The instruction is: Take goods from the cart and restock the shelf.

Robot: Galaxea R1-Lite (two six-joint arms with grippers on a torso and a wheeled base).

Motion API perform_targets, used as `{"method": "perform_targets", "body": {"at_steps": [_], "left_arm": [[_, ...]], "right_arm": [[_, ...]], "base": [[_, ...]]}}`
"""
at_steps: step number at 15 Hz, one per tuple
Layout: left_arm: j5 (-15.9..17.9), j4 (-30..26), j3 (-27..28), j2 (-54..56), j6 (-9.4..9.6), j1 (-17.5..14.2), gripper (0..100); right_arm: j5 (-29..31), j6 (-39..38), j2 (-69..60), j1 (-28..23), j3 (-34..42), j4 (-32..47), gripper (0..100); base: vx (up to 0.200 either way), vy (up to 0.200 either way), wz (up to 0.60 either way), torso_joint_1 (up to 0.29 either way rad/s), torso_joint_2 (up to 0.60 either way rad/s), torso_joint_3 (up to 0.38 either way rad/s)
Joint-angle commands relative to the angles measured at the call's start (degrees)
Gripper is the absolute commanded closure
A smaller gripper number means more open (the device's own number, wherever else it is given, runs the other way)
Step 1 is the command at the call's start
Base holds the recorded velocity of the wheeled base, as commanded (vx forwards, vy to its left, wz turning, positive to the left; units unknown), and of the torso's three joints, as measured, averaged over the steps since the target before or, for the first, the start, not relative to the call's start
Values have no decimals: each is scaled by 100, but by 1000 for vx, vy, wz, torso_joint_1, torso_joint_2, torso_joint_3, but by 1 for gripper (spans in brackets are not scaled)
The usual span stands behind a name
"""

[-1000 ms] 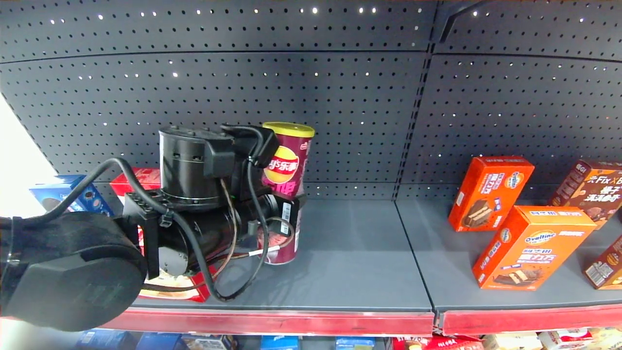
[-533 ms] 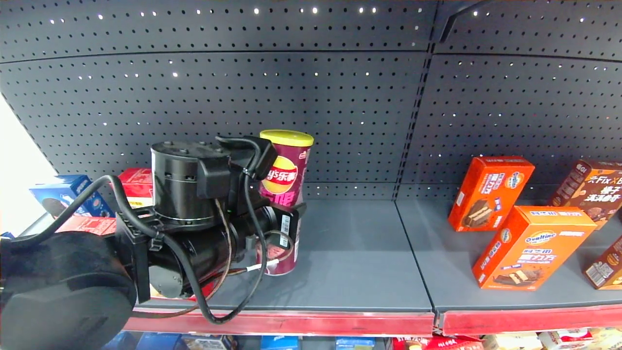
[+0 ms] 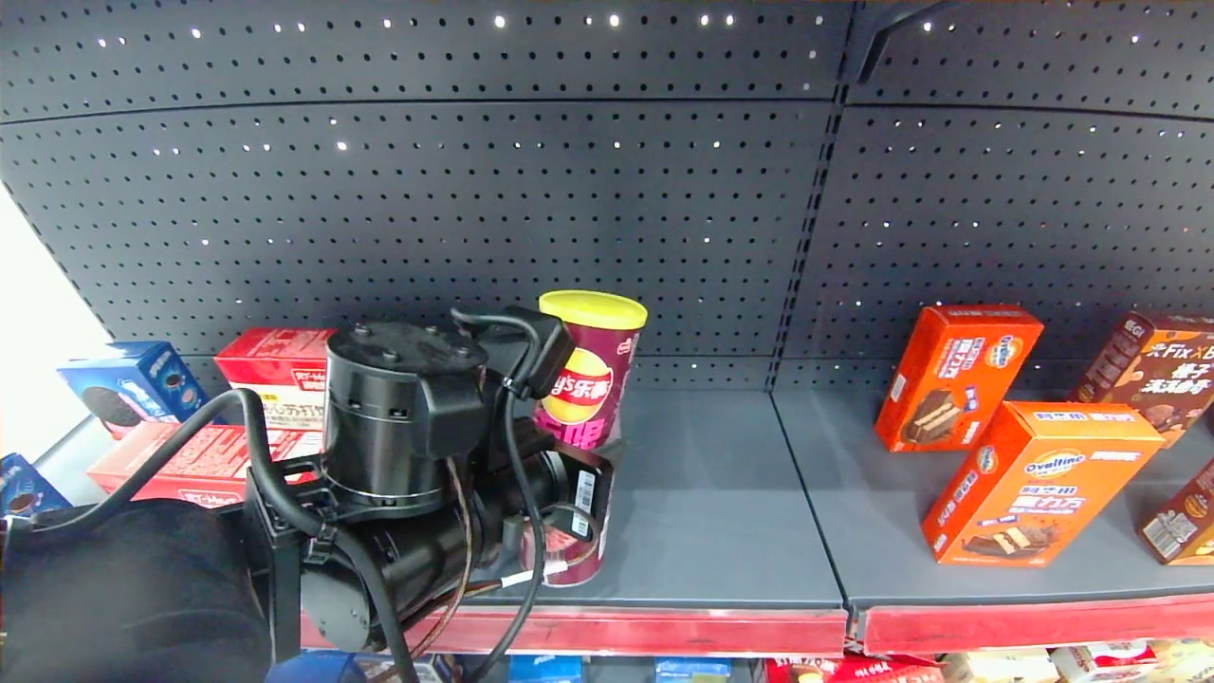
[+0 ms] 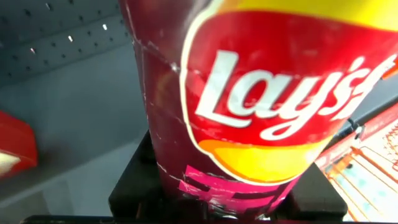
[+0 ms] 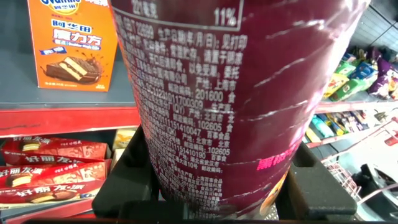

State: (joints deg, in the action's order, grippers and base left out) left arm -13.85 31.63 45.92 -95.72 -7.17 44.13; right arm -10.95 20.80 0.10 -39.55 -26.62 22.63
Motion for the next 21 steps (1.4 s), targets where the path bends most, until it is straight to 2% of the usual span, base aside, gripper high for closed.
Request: {"method": "perform_targets", "body": {"at_steps": [1,3,6,9,13,19,21], "left_arm": [[-4,-17,-101,1,-136,8,100],[-65,-26,-171,36,-136,8,100],[-153,-8,-593,440,-153,-62,100],[-136,18,-901,774,-162,-423,100],[-118,18,-927,924,-153,-572,100],[102,18,-857,704,-83,-484,100],[172,106,-663,423,84,-475,100]], "right_arm": [[-4,3,-10,0,-9,-4,100],[-4,3,-10,8,-9,5,100],[-4,-5,-10,8,-36,5,100],[-4,-5,-10,17,-1,5,100],[-13,-5,-10,61,-9,-13,100],[-48,3,-10,52,-1,-13,100],[-48,3,-10,52,8,-21,100]], "base": [[0,0,0,0,0,0],[0,0,0,0,0,0],[0,0,0,0,0,0],[0,0,0,0,0,0],[0,0,0,0,0,0],[0,0,0,0,0,0],[0,0,0,0,0,0]]}}
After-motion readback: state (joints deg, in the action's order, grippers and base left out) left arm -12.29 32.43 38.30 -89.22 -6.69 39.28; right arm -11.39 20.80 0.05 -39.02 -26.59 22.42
